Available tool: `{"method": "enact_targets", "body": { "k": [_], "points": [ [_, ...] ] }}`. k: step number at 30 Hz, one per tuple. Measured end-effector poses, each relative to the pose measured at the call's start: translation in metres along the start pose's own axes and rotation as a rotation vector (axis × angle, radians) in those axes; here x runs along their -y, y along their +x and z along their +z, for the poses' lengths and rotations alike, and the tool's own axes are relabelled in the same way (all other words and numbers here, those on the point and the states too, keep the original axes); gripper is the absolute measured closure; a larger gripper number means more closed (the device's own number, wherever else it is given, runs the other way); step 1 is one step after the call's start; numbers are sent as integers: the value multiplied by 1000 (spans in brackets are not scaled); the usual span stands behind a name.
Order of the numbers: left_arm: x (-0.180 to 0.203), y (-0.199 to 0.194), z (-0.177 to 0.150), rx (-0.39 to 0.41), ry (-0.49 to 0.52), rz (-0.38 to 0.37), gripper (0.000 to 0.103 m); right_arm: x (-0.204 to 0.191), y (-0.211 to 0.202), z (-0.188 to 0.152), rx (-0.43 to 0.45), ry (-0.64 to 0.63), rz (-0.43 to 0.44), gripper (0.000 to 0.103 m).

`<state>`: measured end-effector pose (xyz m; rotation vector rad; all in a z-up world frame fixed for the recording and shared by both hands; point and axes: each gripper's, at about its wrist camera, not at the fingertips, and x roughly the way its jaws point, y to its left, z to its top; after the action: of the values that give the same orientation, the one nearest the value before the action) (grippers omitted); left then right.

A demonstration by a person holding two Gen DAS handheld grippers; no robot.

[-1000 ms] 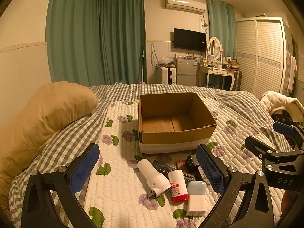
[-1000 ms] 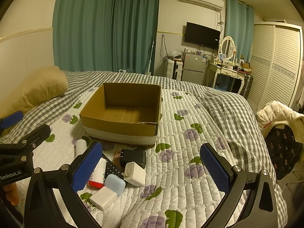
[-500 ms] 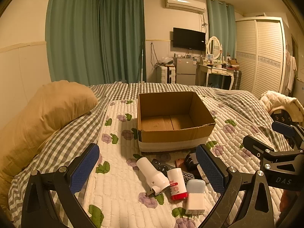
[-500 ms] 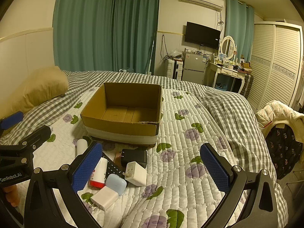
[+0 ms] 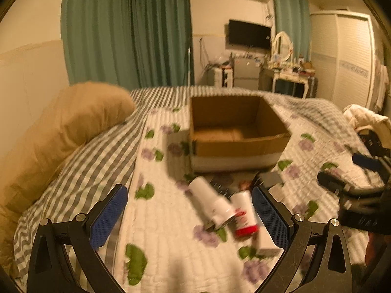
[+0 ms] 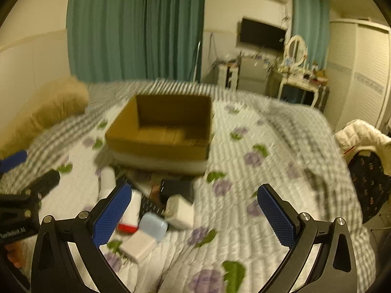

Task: Organize rigid objects
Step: 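Grasp the white-red bottle with left gripper while right gripper grasps white charger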

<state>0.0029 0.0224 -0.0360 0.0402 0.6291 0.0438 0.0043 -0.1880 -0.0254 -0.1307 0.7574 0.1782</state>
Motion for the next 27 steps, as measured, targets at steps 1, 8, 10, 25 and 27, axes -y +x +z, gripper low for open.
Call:
{"method": "enact_targets", "body": {
  "k": [1,8,10,25,27],
  "points": [
    [-2,3,-3,-16,-4,3,0,-8,11,-5,-47,-21,7,0],
    [-11,25,-16,-105,-6,22,0,-54,87,-51,-371,-107,169,4],
    [-9,30,-19,-126,-1,22,0,-58,99,-59,-412,-105,188,7],
    [23,42,-24,-196,61,-31,1,-17,49,-25,-207,-106,82,40],
    [39,48,-28,-221,80,-57,10,3,45,-15,-192,-70,72,40]
  ]
}}
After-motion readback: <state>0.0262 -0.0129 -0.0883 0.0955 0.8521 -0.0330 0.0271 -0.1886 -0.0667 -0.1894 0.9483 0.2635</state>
